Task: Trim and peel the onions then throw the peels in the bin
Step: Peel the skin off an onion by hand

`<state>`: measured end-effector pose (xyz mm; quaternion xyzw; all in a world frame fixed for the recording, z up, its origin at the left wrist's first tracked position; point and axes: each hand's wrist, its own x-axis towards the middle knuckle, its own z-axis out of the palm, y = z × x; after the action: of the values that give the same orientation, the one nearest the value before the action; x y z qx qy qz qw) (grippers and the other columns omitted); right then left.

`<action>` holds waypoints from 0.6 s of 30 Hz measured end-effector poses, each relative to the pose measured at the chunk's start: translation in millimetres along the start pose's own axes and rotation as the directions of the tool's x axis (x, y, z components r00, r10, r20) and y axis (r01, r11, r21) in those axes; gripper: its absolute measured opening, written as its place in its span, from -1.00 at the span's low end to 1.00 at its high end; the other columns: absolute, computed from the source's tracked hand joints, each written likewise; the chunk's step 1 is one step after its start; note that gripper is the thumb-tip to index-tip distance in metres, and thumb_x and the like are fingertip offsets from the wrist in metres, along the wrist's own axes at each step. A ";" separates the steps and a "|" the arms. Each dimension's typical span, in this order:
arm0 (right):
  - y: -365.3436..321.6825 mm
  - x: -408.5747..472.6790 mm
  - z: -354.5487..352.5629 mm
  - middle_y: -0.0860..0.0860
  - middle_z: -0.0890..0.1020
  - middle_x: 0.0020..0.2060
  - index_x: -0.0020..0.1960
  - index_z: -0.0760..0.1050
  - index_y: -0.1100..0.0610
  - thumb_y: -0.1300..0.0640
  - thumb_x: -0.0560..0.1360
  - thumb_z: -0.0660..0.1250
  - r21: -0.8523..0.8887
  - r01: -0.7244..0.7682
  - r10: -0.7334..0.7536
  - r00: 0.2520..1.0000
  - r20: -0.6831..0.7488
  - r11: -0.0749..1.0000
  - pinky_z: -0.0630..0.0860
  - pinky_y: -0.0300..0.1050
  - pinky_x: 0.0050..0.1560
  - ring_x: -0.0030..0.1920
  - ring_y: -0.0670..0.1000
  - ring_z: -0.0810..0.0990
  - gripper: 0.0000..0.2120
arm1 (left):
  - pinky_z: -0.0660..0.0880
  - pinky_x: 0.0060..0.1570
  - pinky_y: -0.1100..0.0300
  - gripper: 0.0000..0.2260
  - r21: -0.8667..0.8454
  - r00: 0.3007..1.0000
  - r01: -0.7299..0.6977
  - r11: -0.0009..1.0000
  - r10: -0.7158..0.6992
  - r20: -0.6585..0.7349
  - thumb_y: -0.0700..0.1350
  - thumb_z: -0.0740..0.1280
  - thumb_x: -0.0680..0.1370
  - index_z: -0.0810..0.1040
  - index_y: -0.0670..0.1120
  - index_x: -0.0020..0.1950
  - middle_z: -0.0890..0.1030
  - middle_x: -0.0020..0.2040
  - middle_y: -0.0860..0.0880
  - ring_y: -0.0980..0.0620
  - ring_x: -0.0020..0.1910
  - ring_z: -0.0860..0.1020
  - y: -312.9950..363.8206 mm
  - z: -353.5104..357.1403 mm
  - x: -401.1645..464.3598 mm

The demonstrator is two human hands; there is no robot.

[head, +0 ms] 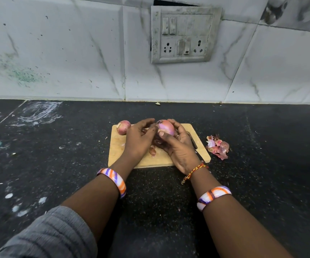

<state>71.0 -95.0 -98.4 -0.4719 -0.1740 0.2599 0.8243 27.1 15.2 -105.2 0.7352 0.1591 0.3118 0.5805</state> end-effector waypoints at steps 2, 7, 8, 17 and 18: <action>-2.4 -1.2 -0.2 0.10 0.53 0.09 0.10 0.44 0.10 0.50 0.44 0.23 0.035 -0.021 0.020 0.999 0.034 0.999 0.53 -0.05 0.05 0.09 0.10 0.53 -0.62 | 0.50 -0.01 0.32 -0.74 0.006 1.000 0.008 1.000 -0.008 -0.013 -0.19 0.29 0.52 0.54 -0.18 0.19 0.61 0.12 -0.11 0.05 0.05 0.57 1.2 -0.5 0.5; -4.4 -0.9 -0.3 0.10 0.54 0.05 0.10 0.45 0.12 0.52 0.44 0.19 0.071 -0.047 0.044 0.998 0.037 0.996 0.53 -0.01 0.05 0.04 0.09 0.54 -0.61 | 0.51 -0.07 0.38 -0.74 -0.070 0.999 0.046 0.996 -0.046 0.006 -0.22 0.31 0.50 0.55 -0.21 0.18 0.61 0.09 -0.10 0.08 0.02 0.57 2.9 -2.2 0.6; -4.8 -0.7 -0.7 0.11 0.54 0.05 0.10 0.44 0.12 0.52 0.44 0.18 0.081 -0.054 0.051 0.998 0.031 0.995 0.53 0.00 0.04 0.03 0.10 0.54 -0.61 | 0.52 -0.15 0.41 -0.74 -0.092 0.999 0.050 0.995 -0.050 0.009 -0.22 0.32 0.50 0.54 -0.21 0.18 0.61 0.08 -0.10 0.12 -0.04 0.57 3.3 -2.0 0.2; -5.6 -2.2 0.6 0.12 0.52 0.04 0.04 0.44 0.10 0.54 0.43 0.12 0.041 -0.063 0.062 0.998 0.014 0.997 0.57 -0.05 -0.01 -0.03 0.08 0.54 -0.59 | 0.48 -0.46 0.46 -0.72 -0.161 0.997 0.077 0.984 -0.076 0.011 -0.33 0.35 0.44 0.53 -0.26 0.15 0.59 -0.09 -0.01 0.31 -0.38 0.59 4.0 -2.1 -3.5; -5.7 -2.5 0.7 0.12 0.52 0.04 0.04 0.44 0.10 0.54 0.43 0.12 0.030 -0.063 0.063 0.998 0.012 0.998 0.55 -0.01 0.04 -0.02 0.09 0.54 -0.59 | 0.48 -0.47 0.46 -0.72 -0.173 0.997 0.082 0.981 -0.081 0.015 -0.35 0.35 0.44 0.52 -0.26 0.15 0.59 -0.11 0.01 0.30 -0.38 0.59 4.5 -2.3 -3.9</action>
<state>70.1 -98.4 -93.3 -0.4630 -0.1596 0.2909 0.8219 22.1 13.3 -101.6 0.6759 0.1588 0.2975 0.6553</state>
